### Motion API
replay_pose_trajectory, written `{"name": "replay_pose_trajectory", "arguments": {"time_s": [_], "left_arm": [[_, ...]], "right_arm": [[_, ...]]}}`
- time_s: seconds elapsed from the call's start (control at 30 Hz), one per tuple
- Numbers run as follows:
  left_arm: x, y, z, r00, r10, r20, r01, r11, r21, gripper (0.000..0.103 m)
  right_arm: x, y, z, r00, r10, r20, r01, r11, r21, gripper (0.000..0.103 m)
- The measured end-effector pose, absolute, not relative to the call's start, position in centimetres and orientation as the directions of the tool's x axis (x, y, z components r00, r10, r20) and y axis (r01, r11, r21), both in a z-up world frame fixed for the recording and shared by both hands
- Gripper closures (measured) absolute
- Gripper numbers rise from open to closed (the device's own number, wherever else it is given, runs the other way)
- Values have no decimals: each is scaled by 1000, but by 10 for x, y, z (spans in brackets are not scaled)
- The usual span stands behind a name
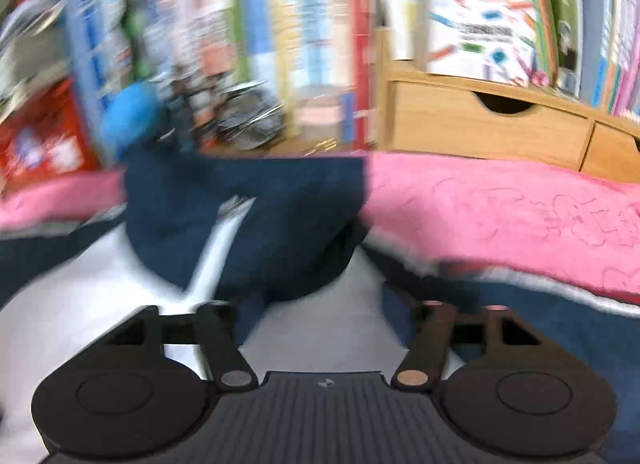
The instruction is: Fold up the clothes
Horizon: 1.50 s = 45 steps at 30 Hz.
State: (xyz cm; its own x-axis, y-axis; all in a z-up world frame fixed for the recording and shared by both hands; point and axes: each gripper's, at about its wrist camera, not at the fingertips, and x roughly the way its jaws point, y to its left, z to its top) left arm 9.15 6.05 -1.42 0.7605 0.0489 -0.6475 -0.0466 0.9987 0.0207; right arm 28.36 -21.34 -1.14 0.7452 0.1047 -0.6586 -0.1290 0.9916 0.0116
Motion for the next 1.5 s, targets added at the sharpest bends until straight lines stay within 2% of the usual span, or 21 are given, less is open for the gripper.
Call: {"name": "replay_pose_trajectory", "arguments": {"time_s": [0.07, 0.1, 0.17, 0.23, 0.33, 0.43, 0.63, 0.77, 0.87, 1.17, 1.23, 1.5], "left_arm": [[92, 61, -14, 760, 51, -648, -48, 999, 22, 0], [92, 61, -14, 759, 51, -649, -49, 999, 22, 0], [92, 61, -14, 759, 52, -649, -50, 999, 22, 0], [92, 60, -13, 759, 54, -649, -51, 998, 23, 0], [93, 61, -13, 758, 55, -650, -52, 998, 25, 0], [93, 60, -13, 757, 58, -651, -53, 998, 27, 0], [84, 62, -9, 757, 81, -649, -76, 996, 35, 0], [33, 54, -2, 764, 31, -645, -7, 999, 40, 0], [-10, 39, 2, 760, 10, -650, 37, 998, 58, 0], [-84, 5, 3, 713, 37, -700, 40, 995, 93, 0], [-101, -3, 5, 713, 56, -699, 42, 992, 123, 0], [-173, -21, 13, 726, 34, -686, 65, 991, 117, 0]], "right_arm": [[292, -215, -6, 743, 71, -666, -45, 997, 55, 33], [286, -213, -2, 736, 97, -670, -55, 995, 84, 37], [264, -210, 8, 724, 197, -661, -142, 980, 137, 37], [223, -206, 16, 713, 285, -641, -268, 955, 126, 38], [170, -209, 10, 645, 340, -685, -348, 928, 133, 38], [122, -226, 0, 647, 309, -698, -350, 933, 89, 37], [30, -261, -2, 686, 261, -679, -319, 947, 41, 31], [-30, -282, -7, 716, 277, -641, -325, 945, 46, 22], [-67, -292, -9, 754, 263, -602, -324, 946, 7, 19], [-128, -277, -12, 812, 208, -545, -241, 970, 11, 13], [-140, -269, -8, 813, 205, -545, -240, 971, 9, 7], [-213, -238, 10, 838, 230, -495, -269, 963, -8, 2]]}}
